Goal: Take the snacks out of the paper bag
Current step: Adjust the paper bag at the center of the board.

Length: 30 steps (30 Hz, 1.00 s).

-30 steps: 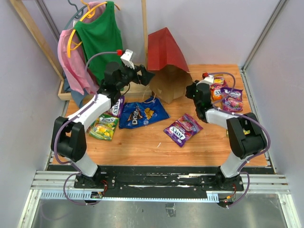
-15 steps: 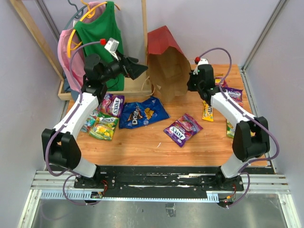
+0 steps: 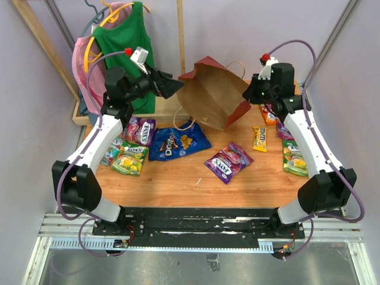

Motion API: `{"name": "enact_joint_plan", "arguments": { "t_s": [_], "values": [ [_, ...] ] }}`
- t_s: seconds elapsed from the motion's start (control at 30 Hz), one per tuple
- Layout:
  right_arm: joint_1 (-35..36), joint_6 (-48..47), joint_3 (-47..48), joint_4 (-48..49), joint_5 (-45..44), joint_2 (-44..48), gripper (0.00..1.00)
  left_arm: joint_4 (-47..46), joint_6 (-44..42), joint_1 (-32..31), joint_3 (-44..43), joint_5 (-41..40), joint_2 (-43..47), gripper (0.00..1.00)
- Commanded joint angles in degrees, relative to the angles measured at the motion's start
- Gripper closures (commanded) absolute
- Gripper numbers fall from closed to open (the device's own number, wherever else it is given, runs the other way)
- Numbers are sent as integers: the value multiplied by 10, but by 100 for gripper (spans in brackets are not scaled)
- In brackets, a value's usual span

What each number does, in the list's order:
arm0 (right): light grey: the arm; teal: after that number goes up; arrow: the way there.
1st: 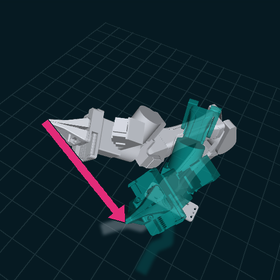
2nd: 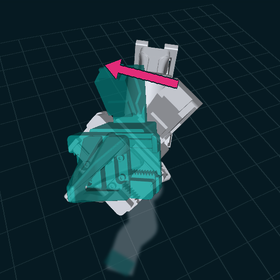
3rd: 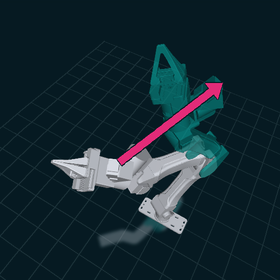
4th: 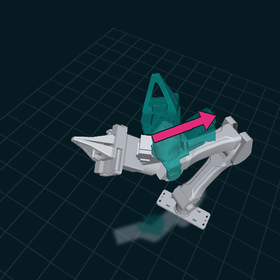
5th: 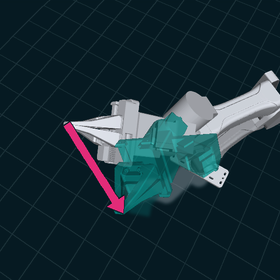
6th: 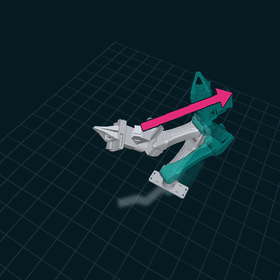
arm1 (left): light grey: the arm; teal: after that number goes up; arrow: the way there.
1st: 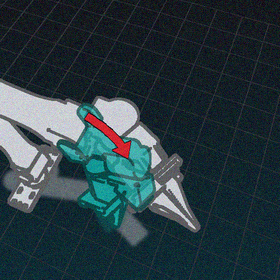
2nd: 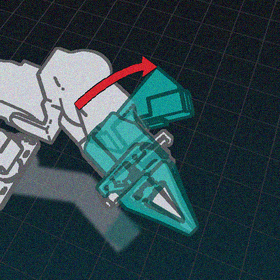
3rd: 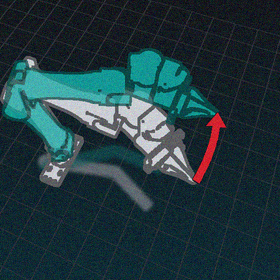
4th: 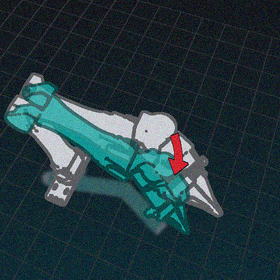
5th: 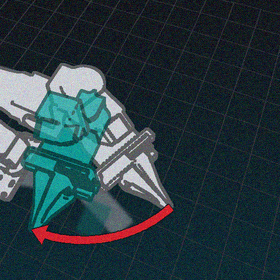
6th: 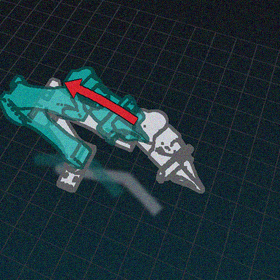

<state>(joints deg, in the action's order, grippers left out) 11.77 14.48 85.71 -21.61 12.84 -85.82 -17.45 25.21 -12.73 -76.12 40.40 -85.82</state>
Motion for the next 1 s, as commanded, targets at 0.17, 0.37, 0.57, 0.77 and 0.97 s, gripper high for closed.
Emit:
{"name": "enact_joint_plan", "arguments": {
  "t_s": [0.17,0.37,0.57,0.77,0.97],
  "values": [
    [-33,-32,116,-134,123,-55,90,-15,20,4,-28,15,-19,0],
    [-38,-38,120,-144,144,-67,90,-13,24,3,-32,14,-26,0],
    [-38,-35,129,-154,165,-34,90,-24,42,3,-36,18,-34,0],
    [-44,-36,125,-157,156,11,90,-40,59,4,-39,24,-40,0],
    [-71,-29,122,-132,186,1,90,-53,74,3,-42,30,-48,0]
  ]
}}
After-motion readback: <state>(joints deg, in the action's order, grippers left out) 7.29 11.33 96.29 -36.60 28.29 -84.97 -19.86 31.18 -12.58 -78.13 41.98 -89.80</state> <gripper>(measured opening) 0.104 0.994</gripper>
